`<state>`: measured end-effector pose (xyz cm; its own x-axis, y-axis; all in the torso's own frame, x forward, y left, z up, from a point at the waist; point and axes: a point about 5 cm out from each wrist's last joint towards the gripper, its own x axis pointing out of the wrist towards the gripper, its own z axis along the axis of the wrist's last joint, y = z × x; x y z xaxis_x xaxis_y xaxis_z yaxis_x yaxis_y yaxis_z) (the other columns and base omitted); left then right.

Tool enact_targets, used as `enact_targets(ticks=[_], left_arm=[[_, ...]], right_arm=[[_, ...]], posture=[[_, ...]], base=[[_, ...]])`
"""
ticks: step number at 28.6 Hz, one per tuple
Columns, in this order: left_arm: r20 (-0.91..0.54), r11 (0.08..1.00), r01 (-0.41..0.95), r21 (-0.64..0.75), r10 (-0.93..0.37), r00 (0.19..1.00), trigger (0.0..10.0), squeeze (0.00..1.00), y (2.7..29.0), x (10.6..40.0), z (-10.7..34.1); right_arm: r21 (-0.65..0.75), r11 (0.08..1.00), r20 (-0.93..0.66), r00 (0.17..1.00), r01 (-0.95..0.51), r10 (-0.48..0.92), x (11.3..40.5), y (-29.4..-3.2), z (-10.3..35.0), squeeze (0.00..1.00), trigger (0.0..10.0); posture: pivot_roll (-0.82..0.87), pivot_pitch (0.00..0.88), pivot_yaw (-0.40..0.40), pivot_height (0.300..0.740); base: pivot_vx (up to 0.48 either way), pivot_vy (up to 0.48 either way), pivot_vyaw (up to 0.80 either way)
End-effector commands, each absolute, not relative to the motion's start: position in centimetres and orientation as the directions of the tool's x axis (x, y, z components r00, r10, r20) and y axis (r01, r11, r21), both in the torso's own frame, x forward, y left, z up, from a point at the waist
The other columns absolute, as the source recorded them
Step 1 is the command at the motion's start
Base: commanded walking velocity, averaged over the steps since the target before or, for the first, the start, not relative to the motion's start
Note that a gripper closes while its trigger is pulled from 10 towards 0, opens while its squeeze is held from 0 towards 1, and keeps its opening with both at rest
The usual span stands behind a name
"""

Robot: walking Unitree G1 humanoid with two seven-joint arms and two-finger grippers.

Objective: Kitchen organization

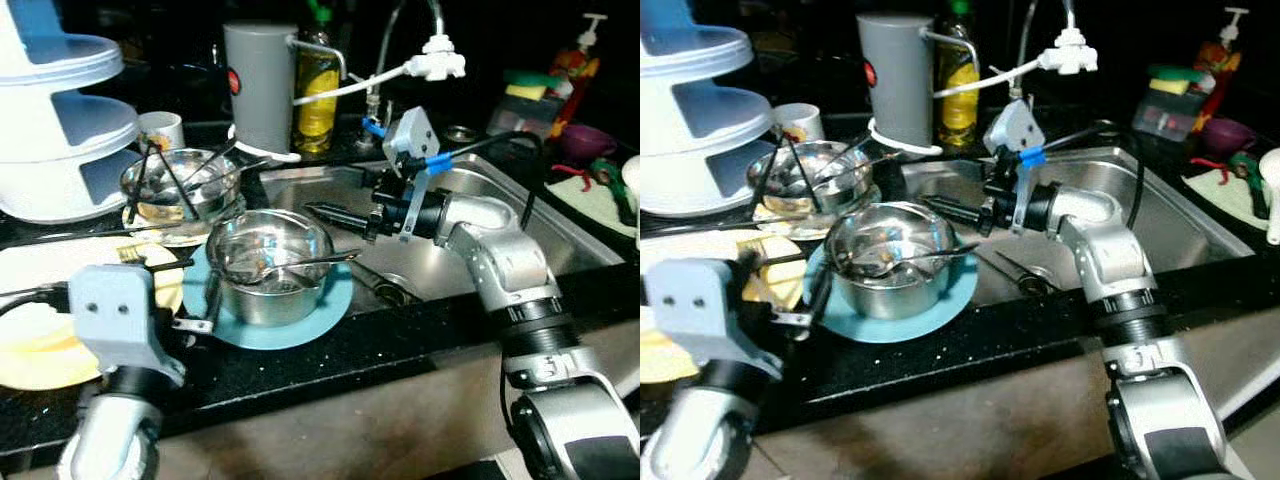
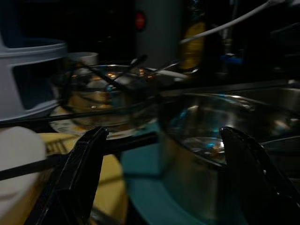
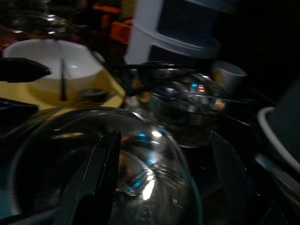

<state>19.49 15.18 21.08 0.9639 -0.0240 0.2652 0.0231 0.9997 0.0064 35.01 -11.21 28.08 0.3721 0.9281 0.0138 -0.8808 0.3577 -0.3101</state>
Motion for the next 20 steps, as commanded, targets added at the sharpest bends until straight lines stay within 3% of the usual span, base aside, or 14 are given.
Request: enact_targets(ticks=[1,13,15,20], left_arm=[[0.259,0.999,0.031,0.014,-0.033,0.965,10.0,0.0,14.8,19.4,21.0],[0.318,0.978,0.208,-0.032,-0.187,0.929,10.0,0.0,14.7,19.5,22.4],[0.342,0.969,0.249,0.003,-0.235,0.91,10.0,0.0,16.0,19.1,22.7],[0.356,0.974,0.225,-0.022,-0.203,0.912,10.0,0.0,17.7,18.7,22.8]], right_arm=[[-0.312,0.321,-0.004,0.339,-0.894,0.941,34.6,-11.4,28.2,0.0,10.0],[-0.274,0.177,-0.127,0.218,-0.945,0.968,32.9,-12.2,27.3,0.0,10.0],[-0.254,0.143,-0.176,0.191,-0.957,0.966,32.5,-12.2,27.2,0.0,10.0],[-0.241,0.129,-0.217,0.183,-0.962,0.959,32.3,-12.2,27.2,0.0,10.0]], posture=[[0.1,0.0,-0.075,0.74],[0.1,0.0,-0.072,0.74],[0.1,0.0,-0.073,0.74],[0.1,0.0,-0.075,0.74]], base=[[0.0,0.0,0.0],[0.0,0.0,0.0],[0.0,0.0,0.0],[0.0,0.0,0.0]])
